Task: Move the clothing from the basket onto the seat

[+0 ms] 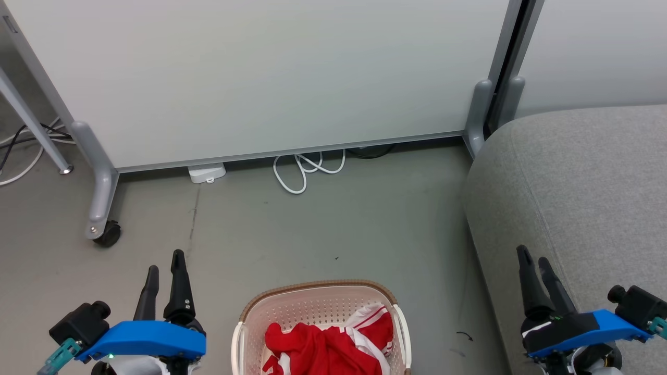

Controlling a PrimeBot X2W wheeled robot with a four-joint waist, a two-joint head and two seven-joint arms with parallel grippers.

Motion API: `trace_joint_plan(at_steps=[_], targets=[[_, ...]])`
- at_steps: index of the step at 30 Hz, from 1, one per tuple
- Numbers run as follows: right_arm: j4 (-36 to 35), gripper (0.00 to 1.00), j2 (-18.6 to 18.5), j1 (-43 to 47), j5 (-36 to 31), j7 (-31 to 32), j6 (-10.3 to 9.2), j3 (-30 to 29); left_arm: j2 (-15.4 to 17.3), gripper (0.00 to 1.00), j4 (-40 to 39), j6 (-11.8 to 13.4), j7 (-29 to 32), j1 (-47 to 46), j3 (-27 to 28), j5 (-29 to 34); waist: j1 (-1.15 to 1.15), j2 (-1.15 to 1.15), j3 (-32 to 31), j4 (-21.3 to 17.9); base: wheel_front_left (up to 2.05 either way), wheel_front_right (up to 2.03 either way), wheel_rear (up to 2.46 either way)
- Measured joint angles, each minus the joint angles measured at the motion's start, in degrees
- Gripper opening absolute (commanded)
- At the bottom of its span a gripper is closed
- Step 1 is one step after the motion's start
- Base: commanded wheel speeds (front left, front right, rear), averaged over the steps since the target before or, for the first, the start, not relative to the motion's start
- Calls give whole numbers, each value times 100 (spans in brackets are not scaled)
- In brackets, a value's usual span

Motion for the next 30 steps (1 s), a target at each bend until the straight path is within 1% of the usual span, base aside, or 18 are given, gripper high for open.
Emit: trace_joint_plan(at_steps=[14,30], targets=[[3,100,-2,-13,-1090,-104,1,53,90,100,164,26,-224,7,-185,1001,0,0,-57,30,0,0,0],[-9,100,-5,-14,-2089,-237,2,99,147,100,246,30,-469,2,-322,1904,0,0,-60,67,0,0,0]])
